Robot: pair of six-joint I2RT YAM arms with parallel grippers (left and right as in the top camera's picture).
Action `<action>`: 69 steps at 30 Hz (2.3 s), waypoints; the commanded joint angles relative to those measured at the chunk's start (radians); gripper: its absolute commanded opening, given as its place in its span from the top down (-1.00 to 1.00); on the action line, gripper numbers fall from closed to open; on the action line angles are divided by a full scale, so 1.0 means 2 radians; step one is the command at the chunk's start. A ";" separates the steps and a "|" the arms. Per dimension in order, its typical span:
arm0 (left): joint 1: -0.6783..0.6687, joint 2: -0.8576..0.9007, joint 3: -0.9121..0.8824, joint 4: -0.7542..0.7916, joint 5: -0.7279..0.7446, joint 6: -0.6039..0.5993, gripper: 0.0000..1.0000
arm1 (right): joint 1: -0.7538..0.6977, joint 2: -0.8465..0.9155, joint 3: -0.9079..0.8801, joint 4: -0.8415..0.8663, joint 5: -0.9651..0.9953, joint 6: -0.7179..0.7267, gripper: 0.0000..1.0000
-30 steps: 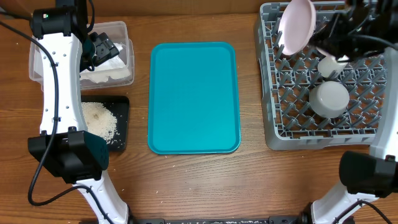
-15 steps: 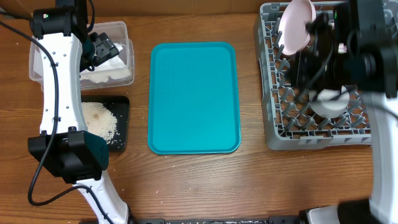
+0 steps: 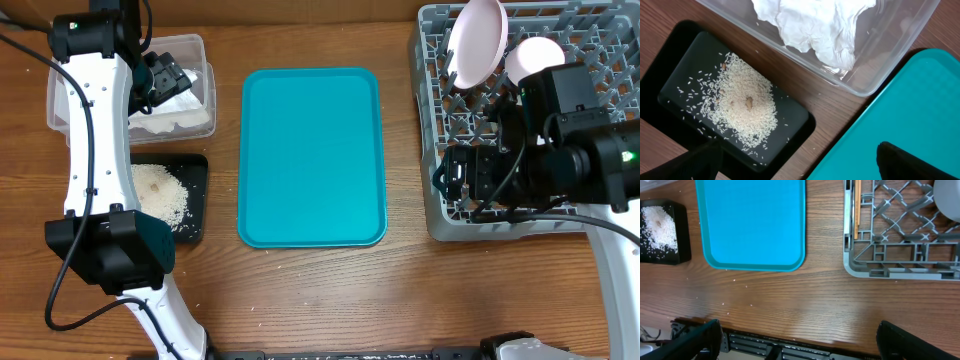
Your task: Sort waste into correct bins and load items into the dishwasher
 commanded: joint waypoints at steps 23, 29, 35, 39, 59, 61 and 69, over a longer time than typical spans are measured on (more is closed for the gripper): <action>-0.001 -0.002 0.006 -0.001 0.000 -0.001 -1.00 | 0.001 -0.068 -0.054 0.099 -0.011 -0.054 -1.00; -0.001 -0.002 0.006 -0.001 0.000 -0.001 -1.00 | 0.001 -0.152 -0.207 0.228 -0.011 -0.054 -1.00; -0.001 -0.002 0.006 -0.001 0.000 -0.001 -1.00 | 0.001 -0.263 -0.416 0.384 -0.029 -0.054 -1.00; -0.001 -0.002 0.006 -0.001 0.000 -0.001 -1.00 | 0.001 -0.344 -0.533 0.481 -0.034 -0.054 -1.00; -0.001 -0.002 0.006 -0.001 0.000 -0.001 -1.00 | 0.001 -0.636 -0.839 0.757 -0.032 -0.052 -1.00; -0.001 -0.002 0.006 -0.001 0.000 -0.001 -1.00 | 0.001 -0.646 -0.853 0.772 -0.034 -0.052 -1.00; -0.001 -0.002 0.006 -0.001 0.000 -0.001 -1.00 | -0.002 -0.690 -0.883 0.821 -0.018 -0.052 -1.00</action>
